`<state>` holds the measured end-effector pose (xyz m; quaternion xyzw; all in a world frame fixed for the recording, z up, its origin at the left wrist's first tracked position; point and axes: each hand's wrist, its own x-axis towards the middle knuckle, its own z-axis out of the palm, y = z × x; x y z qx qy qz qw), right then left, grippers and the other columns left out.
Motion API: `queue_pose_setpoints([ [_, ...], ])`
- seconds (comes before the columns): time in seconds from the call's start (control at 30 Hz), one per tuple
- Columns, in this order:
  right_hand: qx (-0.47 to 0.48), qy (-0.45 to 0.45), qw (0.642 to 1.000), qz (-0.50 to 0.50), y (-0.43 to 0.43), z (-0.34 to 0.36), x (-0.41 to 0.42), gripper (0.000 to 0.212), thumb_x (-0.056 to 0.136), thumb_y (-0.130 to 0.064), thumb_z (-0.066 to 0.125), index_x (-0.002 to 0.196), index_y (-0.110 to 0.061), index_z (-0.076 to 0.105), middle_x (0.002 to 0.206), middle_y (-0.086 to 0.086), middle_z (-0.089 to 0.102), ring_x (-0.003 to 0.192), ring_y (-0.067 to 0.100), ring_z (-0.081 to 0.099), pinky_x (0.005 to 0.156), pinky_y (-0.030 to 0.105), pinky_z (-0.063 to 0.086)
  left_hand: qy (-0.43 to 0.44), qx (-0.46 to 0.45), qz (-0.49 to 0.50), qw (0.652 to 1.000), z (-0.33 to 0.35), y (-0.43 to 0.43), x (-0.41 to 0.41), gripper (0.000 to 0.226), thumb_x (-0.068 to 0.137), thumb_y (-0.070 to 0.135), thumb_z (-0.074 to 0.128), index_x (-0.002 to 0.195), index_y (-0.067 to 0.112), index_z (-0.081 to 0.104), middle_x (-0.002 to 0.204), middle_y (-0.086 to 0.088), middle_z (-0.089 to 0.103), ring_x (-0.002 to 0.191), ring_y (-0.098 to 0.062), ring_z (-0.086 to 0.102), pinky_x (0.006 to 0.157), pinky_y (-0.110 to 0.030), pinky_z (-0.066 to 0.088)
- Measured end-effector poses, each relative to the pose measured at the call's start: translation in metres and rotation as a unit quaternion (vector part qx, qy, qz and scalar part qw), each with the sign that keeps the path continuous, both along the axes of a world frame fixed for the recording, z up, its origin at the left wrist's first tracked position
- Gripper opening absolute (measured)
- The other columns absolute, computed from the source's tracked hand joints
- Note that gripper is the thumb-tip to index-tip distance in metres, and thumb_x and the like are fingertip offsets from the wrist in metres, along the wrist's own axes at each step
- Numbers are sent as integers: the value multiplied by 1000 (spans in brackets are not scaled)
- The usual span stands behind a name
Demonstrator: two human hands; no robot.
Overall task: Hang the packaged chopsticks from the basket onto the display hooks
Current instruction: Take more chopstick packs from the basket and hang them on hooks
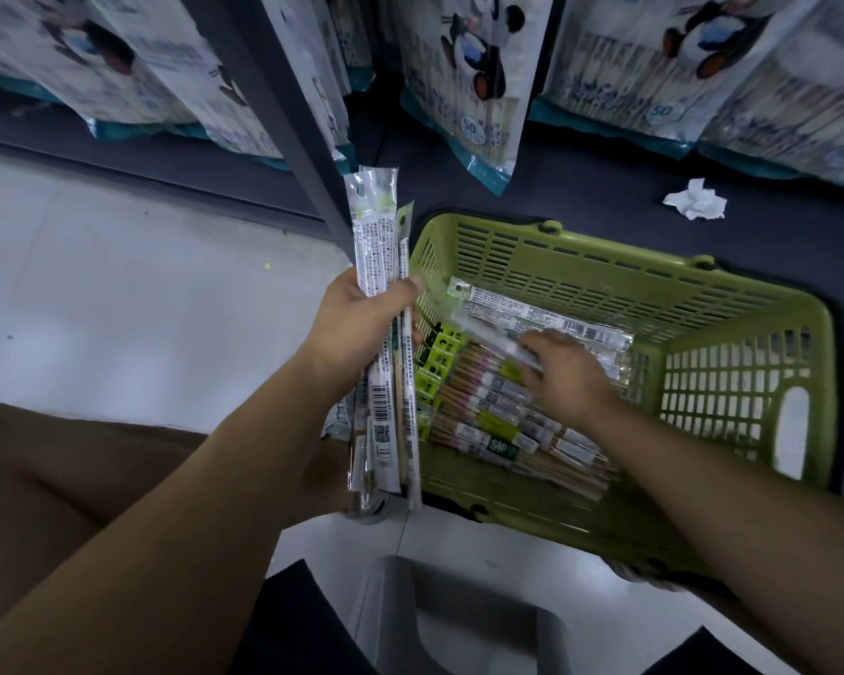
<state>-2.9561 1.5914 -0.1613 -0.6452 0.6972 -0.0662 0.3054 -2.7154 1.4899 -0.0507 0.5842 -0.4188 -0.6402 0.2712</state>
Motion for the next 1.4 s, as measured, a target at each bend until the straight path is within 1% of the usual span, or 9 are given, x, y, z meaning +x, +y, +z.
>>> queue_pose_setpoints([
  [0.07,21,51,998,-9,-21,-9,-5,29,101,-21,58,129,-13,62,112,12,60,109,35,56,79,38,50,-1,3,1,1000,-1,-1,-1,19,96,18,71,92,4,58,70,-11,62,52,-22,65,51,-29,53],
  [0.17,101,111,989,11,-38,-23,-5,51,101,-7,54,150,-18,43,146,13,44,134,33,37,106,42,43,-1,0,-7,1000,-1,-3,0,20,97,18,69,92,3,57,68,-11,61,52,-22,64,50,-28,52],
  [0.37,71,155,984,-55,-45,-35,3,48,95,-5,58,140,-12,44,137,14,47,125,32,43,101,39,41,-1,-8,-17,1000,-1,-4,-1,16,98,16,67,89,8,56,70,-13,60,53,-22,64,50,-28,52],
  [0.57,78,163,983,-25,-52,-32,-6,38,99,-30,58,132,-11,55,130,12,56,125,33,45,99,40,43,8,-1,-10,1000,-4,-5,-2,16,96,19,70,89,11,58,70,-10,62,53,-23,65,51,-29,52],
  [0.77,113,198,974,0,-54,-27,-6,30,98,-19,56,126,-13,62,126,12,58,122,33,51,96,39,45,16,0,-9,1000,-5,-5,-2,15,92,22,72,89,14,60,68,-8,65,54,-24,66,52,-30,53],
  [1.0,129,139,982,-18,-50,-14,-15,33,102,-25,49,127,-4,54,133,18,54,125,35,49,95,38,43,7,5,-6,1000,-5,-4,-4,16,95,19,71,91,9,59,69,-11,62,53,-24,65,52,-31,53],
  [1.2,109,21,994,-14,-38,29,-20,14,104,-28,48,100,-17,42,93,14,65,75,26,57,61,35,42,-4,22,-3,1000,2,-4,-6,16,94,21,73,99,10,62,70,-3,69,56,-22,69,55,-31,54],
  [1.3,58,-96,992,-59,-31,66,-3,9,103,-26,52,100,-17,52,84,5,63,72,23,60,58,31,44,-7,26,-1,1000,9,-2,-11,24,92,26,77,107,11,66,85,-3,77,65,-18,74,56,-26,57],
  [1.4,27,-191,975,-108,-36,106,24,6,104,-24,52,104,-23,57,84,0,65,70,6,63,57,23,47,-26,-10,-37,999,20,6,-20,51,83,51,78,121,19,67,109,2,78,92,-12,75,73,-23,58],
])
